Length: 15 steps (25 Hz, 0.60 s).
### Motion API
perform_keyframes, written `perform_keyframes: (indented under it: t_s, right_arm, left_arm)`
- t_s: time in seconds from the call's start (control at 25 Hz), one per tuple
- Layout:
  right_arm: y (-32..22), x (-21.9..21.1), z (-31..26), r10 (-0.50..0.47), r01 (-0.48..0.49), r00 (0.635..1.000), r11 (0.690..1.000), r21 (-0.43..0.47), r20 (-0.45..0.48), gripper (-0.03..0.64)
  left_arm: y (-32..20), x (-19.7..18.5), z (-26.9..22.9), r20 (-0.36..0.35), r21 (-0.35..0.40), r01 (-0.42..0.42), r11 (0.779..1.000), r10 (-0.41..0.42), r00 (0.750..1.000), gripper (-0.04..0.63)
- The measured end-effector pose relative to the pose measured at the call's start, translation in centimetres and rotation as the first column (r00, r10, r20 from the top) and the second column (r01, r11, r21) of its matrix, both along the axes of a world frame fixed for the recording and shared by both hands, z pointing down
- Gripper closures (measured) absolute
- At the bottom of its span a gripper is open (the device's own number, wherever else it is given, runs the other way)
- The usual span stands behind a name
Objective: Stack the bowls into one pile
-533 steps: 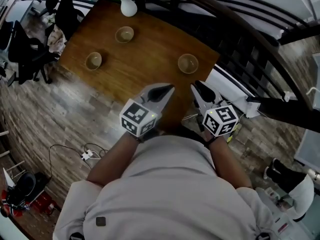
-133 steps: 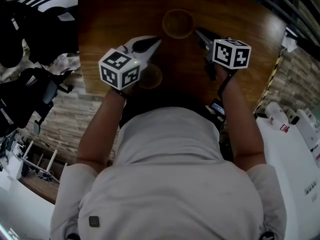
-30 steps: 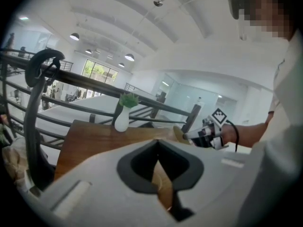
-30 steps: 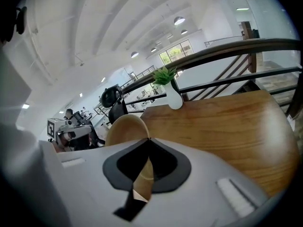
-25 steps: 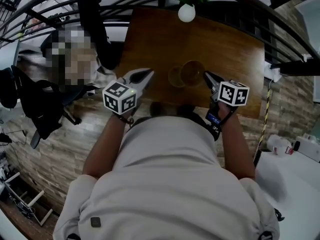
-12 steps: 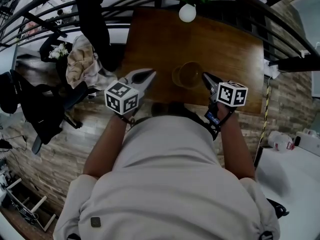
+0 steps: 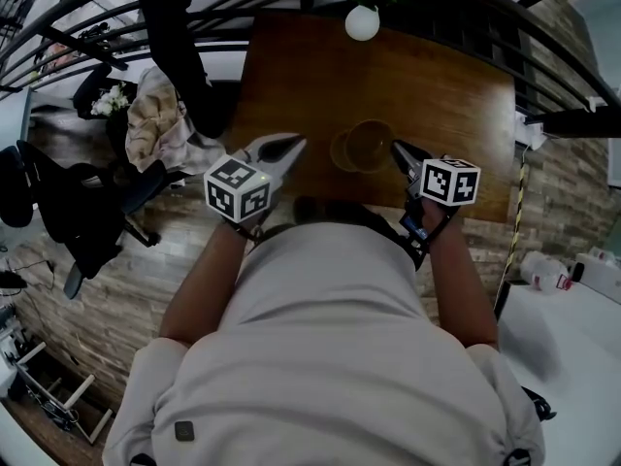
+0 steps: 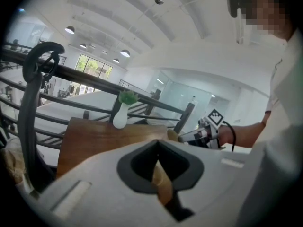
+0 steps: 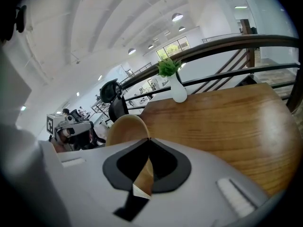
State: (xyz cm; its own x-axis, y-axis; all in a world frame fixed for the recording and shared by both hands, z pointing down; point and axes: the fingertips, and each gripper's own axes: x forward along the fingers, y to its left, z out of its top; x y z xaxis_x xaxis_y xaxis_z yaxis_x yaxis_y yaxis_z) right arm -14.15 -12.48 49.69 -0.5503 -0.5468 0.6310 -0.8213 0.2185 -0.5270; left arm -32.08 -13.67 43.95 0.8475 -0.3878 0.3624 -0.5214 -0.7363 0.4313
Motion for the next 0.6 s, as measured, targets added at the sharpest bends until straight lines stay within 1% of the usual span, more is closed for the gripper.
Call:
perform_keyframes:
  t_s: [0.28, 0.6]
  right_arm:
    - [-1.6, 1.5, 2.1, -0.052, 0.052, 0.999, 0.997, -0.059, 0.0, 0.601]
    - [-2.3, 0.4, 5.6, -0.146, 0.147, 0.989, 0.981, -0.128, 0.018, 0.6]
  left_arm:
    - [-2.1, 2.1, 1.9, 0.021, -0.047, 0.022, 0.999, -0.021, 1.0, 0.591]
    - [-3.4, 3.4, 5.2, 0.043, -0.106, 0.041, 0.993, -0.037, 0.998, 0.591]
